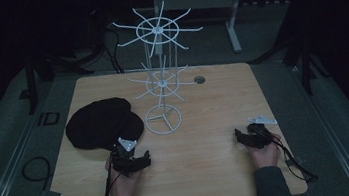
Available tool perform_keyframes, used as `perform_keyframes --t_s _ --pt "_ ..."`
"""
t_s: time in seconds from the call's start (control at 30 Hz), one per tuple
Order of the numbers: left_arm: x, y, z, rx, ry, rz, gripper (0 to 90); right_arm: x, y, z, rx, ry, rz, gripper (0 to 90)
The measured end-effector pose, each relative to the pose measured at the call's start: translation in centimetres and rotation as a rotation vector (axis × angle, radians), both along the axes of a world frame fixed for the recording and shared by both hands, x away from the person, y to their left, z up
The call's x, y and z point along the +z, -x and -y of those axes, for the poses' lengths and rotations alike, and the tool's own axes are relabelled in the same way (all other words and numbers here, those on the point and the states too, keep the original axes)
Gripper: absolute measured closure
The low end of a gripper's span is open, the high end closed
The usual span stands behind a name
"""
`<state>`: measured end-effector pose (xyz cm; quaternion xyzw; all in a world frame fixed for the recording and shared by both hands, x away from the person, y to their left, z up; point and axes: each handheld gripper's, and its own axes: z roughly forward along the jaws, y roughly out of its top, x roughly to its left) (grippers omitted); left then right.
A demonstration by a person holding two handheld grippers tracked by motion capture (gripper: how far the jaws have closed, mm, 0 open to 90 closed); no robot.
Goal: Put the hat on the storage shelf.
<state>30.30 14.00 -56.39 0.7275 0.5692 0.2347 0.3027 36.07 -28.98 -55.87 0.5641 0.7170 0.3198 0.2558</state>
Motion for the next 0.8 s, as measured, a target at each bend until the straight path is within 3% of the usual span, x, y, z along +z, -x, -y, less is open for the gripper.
perform_keyframes --t_s 0.1,0.2,0.27,0.3,0.43,0.67,0.8 --pt "0.0 0.1 -0.1 -0.003 0.002 0.003 19.8 0.0 0.0 -0.1 0.004 0.004 -0.002 34.8" --pt "0.6 0.6 -0.4 -0.002 0.003 -0.006 42.3 0.0 0.0 -0.1 0.008 0.004 -0.002 34.2" --pt "0.7 0.7 -0.5 -0.007 0.002 -0.014 45.2 0.0 0.0 -0.1 0.01 0.005 -0.002 34.0" --pt "0.8 0.8 -0.6 -0.008 0.005 -0.02 51.9 0.0 0.0 -0.2 0.011 0.004 -0.003 33.8" --pt "1.3 1.4 -0.8 -0.018 -0.007 -0.034 54.3 0.0 0.0 -0.2 0.011 0.003 -0.005 33.1" --pt "4.4 2.3 -2.3 0.013 0.0 0.041 54.3 0.0 0.0 -0.2 0.013 0.005 -0.003 33.0" --pt "6.3 2.1 -3.7 0.062 0.006 0.088 51.2 0.0 0.0 -0.2 0.012 0.004 -0.005 32.9"
